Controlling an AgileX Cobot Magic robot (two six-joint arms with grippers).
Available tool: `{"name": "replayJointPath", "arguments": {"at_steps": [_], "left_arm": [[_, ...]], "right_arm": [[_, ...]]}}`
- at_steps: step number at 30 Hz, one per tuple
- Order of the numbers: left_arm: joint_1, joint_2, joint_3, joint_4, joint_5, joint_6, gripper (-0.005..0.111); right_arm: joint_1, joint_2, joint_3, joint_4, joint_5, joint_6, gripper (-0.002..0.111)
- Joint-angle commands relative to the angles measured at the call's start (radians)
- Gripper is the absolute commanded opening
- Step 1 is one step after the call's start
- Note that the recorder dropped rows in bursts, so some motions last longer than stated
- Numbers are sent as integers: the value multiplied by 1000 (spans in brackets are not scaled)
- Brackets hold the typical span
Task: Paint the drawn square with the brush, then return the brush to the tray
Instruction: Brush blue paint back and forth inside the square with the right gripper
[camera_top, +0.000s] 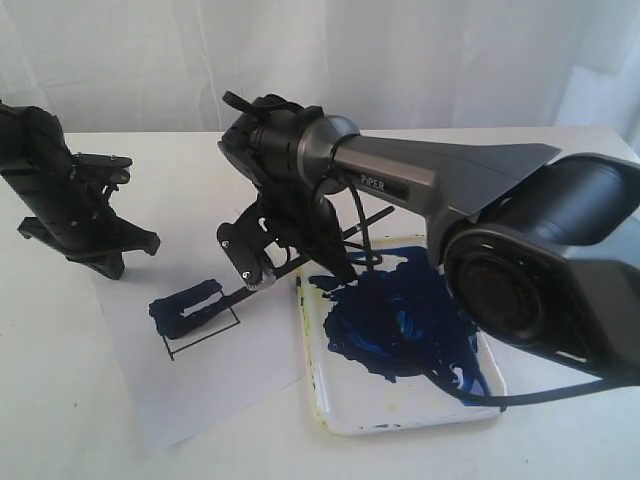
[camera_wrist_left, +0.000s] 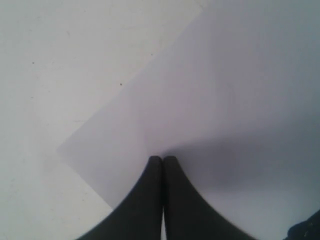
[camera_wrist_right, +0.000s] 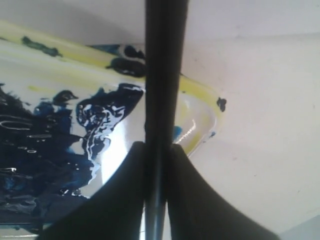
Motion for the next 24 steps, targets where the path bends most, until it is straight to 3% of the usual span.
{"name": "replayJointPath", "arguments": {"at_steps": [1, 24], "left_arm": [[4, 16, 6, 17, 33, 1, 0], [4, 16, 6, 25, 25, 1, 0]], "right_arm": [[9, -7, 3, -6, 17, -40, 0], [21, -27, 3, -1, 17, -32, 0]]}}
